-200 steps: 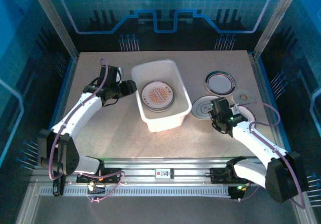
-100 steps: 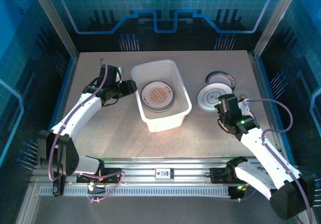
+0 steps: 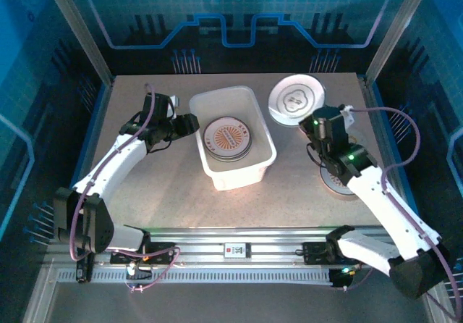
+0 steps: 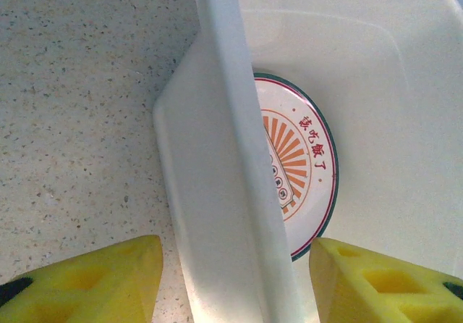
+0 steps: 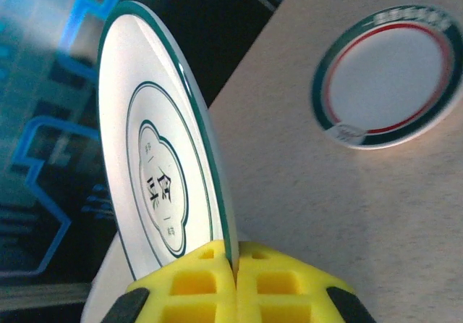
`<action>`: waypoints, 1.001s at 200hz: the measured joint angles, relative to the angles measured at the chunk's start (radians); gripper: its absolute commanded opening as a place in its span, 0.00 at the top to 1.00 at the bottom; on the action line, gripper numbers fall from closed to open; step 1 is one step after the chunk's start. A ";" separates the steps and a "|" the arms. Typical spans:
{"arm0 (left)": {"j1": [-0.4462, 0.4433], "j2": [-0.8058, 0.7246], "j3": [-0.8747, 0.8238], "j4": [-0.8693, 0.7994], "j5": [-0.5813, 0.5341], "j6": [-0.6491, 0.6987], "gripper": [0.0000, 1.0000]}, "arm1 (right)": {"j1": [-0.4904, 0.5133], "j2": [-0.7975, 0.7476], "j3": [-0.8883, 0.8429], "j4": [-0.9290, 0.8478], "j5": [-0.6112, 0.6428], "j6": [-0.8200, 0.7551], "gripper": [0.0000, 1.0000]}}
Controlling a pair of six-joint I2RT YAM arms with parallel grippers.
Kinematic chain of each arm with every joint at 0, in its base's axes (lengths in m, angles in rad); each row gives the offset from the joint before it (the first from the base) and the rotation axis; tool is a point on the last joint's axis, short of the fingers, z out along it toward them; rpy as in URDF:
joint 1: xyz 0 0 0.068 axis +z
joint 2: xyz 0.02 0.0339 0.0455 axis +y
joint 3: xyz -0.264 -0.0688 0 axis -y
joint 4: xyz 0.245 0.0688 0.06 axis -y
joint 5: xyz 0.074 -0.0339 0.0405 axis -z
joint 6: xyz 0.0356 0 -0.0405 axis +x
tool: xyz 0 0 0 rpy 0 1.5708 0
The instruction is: Place the plates into the plastic bin on the countertop
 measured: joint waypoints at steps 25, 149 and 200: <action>0.000 0.000 0.000 0.000 0.001 0.004 0.43 | 0.068 0.077 0.041 0.046 -0.005 -0.027 1.00; 0.058 -0.026 0.000 0.000 0.002 0.026 0.43 | 0.217 0.335 0.110 0.163 -0.110 -0.007 1.00; 0.064 -0.031 0.000 0.000 0.003 0.026 0.43 | 0.253 0.442 0.177 0.148 -0.139 0.072 1.00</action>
